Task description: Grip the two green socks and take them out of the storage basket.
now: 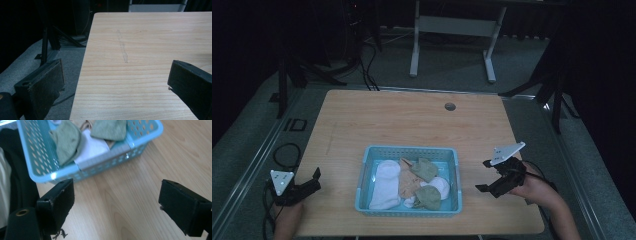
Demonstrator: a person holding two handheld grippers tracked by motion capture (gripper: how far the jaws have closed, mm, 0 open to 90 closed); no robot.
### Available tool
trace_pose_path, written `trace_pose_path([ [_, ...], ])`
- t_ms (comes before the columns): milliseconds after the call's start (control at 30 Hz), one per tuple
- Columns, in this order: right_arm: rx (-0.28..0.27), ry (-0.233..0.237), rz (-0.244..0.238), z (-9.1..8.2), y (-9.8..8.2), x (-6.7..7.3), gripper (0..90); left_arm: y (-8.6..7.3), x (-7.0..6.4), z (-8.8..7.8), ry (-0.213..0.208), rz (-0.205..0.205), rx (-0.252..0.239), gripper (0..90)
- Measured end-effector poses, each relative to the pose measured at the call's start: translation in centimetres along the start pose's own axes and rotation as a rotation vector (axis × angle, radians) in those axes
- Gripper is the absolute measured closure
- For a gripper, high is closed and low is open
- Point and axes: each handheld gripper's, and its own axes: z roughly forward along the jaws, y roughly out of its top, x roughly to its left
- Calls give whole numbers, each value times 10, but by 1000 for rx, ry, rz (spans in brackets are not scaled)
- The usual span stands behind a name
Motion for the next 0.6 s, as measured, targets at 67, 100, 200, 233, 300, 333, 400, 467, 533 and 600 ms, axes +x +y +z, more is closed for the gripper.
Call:
trace_pose_path([
  [67, -6, 6, -7, 0, 5, 2, 132, 0, 0, 0, 0, 0, 1, 4],
  [100, -6, 12, -8, 0, 8, 3, 132, 0, 0, 0, 0, 0, 2, 3],
  [200, -10, 25, -20, 2, 15, 5, 132, 0, 0, 0, -1, 1, 2, 4],
  [233, -10, 29, -25, 3, 18, 6, 132, 0, 0, 0, -1, 1, 2, 4],
  [300, -11, 38, -34, 4, 23, 8, 132, 0, 0, 0, -1, 1, 2, 3],
  [333, -10, 39, -46, 5, 26, 9, 132, 0, 0, 0, -2, 1, 2, 3],
  [400, -13, 46, -54, 6, 31, 11, 132, 0, 0, 0, -2, 1, 2, 4],
  [467, -14, 52, -70, 9, 36, 14, 137, 0, 0, 0, -2, 2, 2, 3],
  [533, -14, 53, -84, 13, 40, 16, 136, 0, 0, 0, -3, 2, 2, 4],
  [600, -7, 64, -92, 18, 44, 17, 137, 0, 0, 0, -4, 2, 2, 4],
])
